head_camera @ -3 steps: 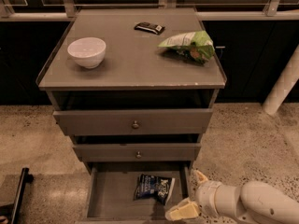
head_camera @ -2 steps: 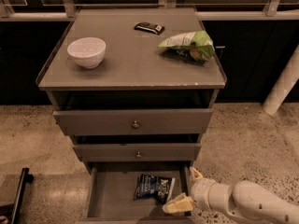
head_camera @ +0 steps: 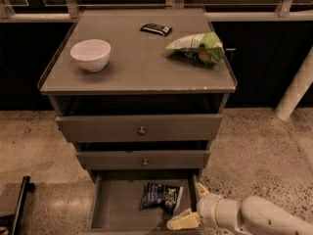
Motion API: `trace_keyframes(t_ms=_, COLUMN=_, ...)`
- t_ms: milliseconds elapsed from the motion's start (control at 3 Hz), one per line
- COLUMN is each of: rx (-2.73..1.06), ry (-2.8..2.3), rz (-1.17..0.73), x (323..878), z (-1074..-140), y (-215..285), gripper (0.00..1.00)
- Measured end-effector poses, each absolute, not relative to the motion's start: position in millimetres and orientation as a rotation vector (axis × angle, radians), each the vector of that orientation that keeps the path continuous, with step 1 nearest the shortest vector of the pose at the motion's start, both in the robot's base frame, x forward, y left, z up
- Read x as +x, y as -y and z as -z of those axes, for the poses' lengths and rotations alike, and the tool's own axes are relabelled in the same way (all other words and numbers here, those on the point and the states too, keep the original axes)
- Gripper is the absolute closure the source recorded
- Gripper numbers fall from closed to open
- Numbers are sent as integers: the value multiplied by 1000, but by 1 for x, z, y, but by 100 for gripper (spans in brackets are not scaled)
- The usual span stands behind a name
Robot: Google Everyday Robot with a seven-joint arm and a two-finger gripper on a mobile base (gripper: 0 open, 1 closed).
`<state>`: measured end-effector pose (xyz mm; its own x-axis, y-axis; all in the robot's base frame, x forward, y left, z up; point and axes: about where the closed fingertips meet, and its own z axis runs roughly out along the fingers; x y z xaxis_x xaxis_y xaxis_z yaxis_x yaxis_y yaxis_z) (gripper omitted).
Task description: Pick blue chip bag from bottom drawer and place on counter
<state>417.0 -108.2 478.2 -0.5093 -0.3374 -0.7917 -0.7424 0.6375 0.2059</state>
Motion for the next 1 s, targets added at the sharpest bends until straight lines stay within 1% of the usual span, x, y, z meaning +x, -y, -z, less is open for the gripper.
trace_keyframes(t_ms=333, rx=-839, ry=-2115, rz=-698, x=417, z=-478, y=108, gripper=0)
trace_keyframes(t_ms=667, rx=-839, ry=-2080, rz=-722, x=428, z=-454, y=107, gripper=0)
trace_keyframes(t_ms=1000, rx=-860, ry=-2017, rz=-752, x=460, z=-399, y=111, gripper=0)
